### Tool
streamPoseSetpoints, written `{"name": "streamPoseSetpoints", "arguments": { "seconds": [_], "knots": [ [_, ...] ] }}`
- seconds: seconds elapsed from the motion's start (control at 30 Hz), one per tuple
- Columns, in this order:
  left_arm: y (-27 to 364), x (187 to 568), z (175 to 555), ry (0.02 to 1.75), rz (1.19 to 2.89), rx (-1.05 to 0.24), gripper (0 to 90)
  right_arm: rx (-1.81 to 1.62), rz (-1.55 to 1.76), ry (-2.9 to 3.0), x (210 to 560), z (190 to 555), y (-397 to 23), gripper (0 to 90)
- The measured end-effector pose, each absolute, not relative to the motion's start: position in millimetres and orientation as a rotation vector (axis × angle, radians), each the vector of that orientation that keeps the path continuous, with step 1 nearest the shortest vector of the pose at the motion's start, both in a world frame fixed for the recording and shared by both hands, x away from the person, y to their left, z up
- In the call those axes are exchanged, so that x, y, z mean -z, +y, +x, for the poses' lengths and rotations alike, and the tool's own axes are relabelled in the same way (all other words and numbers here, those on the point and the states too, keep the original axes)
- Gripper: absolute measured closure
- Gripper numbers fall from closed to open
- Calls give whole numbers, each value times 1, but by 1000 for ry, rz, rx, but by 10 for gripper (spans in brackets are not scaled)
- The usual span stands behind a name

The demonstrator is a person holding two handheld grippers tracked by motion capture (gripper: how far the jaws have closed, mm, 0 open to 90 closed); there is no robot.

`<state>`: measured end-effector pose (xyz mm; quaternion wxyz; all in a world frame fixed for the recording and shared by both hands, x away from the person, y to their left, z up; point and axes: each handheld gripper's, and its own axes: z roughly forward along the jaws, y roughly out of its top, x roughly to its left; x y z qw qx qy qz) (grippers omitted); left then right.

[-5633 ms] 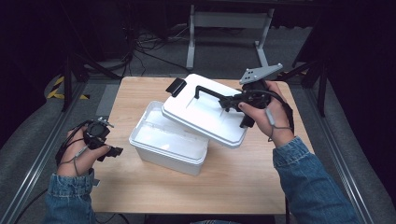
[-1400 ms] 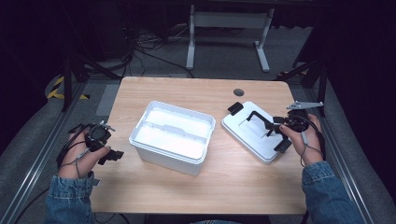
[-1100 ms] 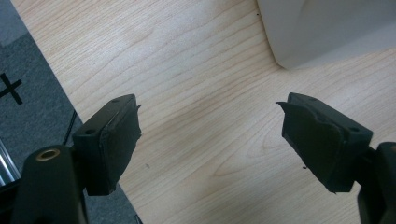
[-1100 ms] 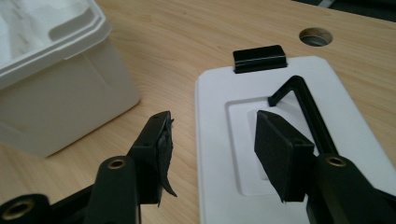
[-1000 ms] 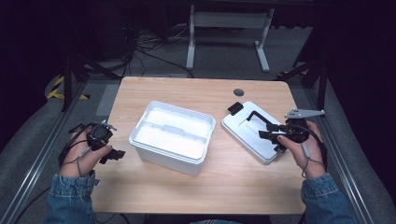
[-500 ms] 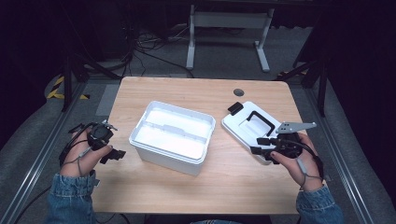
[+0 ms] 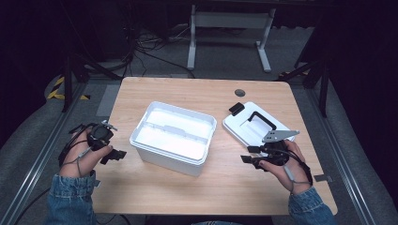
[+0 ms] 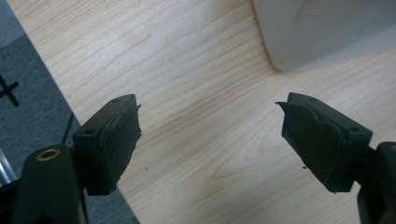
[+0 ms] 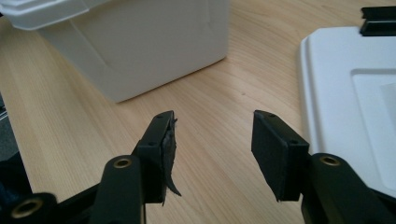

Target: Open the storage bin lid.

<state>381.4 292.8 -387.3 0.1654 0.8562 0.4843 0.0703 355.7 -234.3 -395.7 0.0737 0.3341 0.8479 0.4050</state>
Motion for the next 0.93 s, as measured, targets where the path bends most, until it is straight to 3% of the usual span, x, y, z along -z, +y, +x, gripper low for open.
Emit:
{"name": "streamPoseSetpoints", "arguments": {
  "seconds": [0.93],
  "knots": [
    [292,392,382,1369,2467,-213,206,-1201,1023,2551,465,359,-209,509]
  ]
}}
